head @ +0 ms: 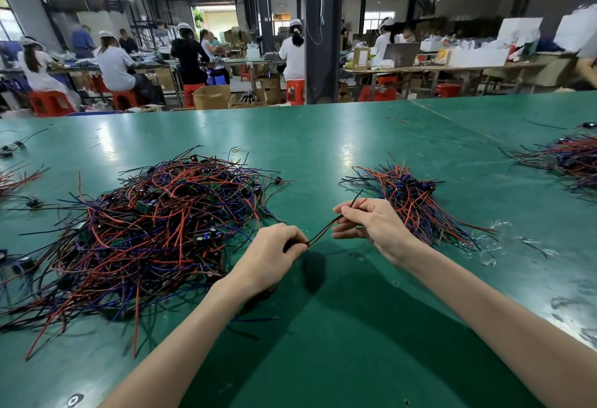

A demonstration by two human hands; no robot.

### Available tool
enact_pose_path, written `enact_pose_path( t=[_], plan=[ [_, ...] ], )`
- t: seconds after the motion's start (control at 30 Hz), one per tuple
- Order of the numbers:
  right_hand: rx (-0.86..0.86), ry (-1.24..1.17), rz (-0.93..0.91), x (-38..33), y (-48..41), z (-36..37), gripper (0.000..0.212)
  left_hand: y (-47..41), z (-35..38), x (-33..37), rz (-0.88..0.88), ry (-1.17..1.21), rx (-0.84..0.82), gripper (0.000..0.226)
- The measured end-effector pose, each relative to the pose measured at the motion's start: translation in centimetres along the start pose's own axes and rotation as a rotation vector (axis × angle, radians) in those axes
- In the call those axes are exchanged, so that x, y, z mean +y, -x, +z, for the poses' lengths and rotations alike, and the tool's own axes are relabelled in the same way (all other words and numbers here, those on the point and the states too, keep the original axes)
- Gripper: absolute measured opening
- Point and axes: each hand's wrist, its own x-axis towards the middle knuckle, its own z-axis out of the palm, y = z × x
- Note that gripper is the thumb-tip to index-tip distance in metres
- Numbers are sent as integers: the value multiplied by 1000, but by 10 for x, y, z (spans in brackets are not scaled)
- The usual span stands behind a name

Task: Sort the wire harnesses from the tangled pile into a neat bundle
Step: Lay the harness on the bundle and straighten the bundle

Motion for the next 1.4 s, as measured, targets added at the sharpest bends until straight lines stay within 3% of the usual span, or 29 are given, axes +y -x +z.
enact_pose_path(
  t=[0.3, 0.67, 1.13, 1.3, 1.4],
  plan=[
    [59, -249, 32, -3, -1, -6, 13, 2, 1, 1, 20, -14, -2, 11],
    [59, -349, 70, -4, 0, -5, 14, 1, 2, -1, 39, -13, 44, 10],
    [127, -435, 128, -6, -4, -7, 35, 0, 6, 0, 70, 26, 66, 7],
    [145, -650, 280, -8, -3, -8, 49, 2, 7, 3, 105, 64, 75, 4],
    [195, -523, 175, -8, -3, -9, 40, 2, 7, 5, 100, 68, 69, 4]
  ],
)
